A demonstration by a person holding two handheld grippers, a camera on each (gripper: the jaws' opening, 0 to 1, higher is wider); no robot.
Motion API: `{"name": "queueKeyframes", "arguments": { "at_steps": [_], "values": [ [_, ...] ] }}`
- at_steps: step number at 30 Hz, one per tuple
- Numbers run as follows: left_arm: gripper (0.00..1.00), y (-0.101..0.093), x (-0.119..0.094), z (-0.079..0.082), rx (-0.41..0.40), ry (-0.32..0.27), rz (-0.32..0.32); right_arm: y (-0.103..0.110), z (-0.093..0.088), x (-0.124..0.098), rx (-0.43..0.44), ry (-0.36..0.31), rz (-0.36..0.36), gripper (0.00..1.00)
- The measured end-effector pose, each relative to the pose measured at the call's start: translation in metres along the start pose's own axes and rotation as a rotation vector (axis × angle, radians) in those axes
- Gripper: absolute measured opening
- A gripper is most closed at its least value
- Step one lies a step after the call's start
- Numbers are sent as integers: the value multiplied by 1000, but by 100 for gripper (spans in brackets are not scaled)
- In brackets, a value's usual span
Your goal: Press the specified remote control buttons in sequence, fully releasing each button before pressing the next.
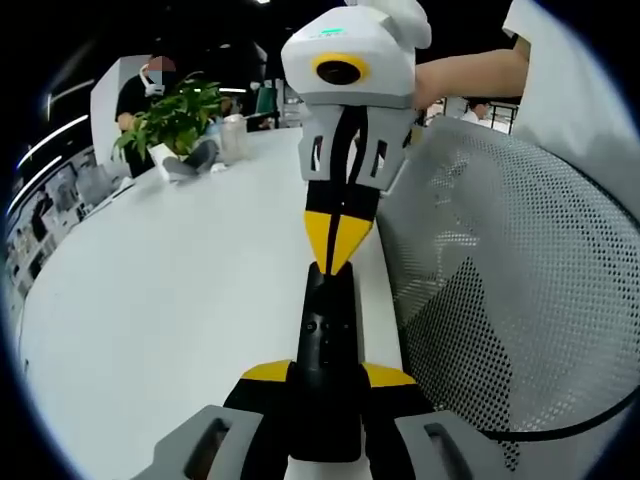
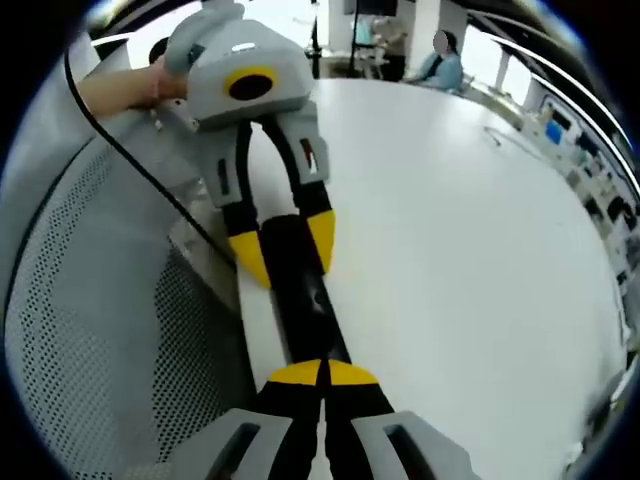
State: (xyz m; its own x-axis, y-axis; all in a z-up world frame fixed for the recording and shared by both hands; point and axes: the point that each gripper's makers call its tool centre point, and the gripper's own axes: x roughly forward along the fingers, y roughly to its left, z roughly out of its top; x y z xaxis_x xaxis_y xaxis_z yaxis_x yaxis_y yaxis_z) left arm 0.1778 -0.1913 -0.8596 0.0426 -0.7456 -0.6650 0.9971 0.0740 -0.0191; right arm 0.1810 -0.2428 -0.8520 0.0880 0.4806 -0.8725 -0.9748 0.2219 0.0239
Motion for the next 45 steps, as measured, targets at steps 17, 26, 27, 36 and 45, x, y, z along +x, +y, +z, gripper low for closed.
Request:
{"name": "queueKeyframes", "arguments": {
  "at_steps": [17,26,27,36,45],
  "values": [
    [25,0,0,-1,2,-2,-1,7,11,7,-133,30,-1,0],
    [25,-1,0,0,2,-2,-1,6,10,7,-109,29,7,0],
    [25,-1,0,0,3,-2,-1,6,10,7,-113,32,8,0],
    [25,0,0,0,2,-2,0,6,10,7,-94,44,8,0],
    [25,0,0,0,3,-3,1,6,10,6,-61,34,28,0]
  ]
}}
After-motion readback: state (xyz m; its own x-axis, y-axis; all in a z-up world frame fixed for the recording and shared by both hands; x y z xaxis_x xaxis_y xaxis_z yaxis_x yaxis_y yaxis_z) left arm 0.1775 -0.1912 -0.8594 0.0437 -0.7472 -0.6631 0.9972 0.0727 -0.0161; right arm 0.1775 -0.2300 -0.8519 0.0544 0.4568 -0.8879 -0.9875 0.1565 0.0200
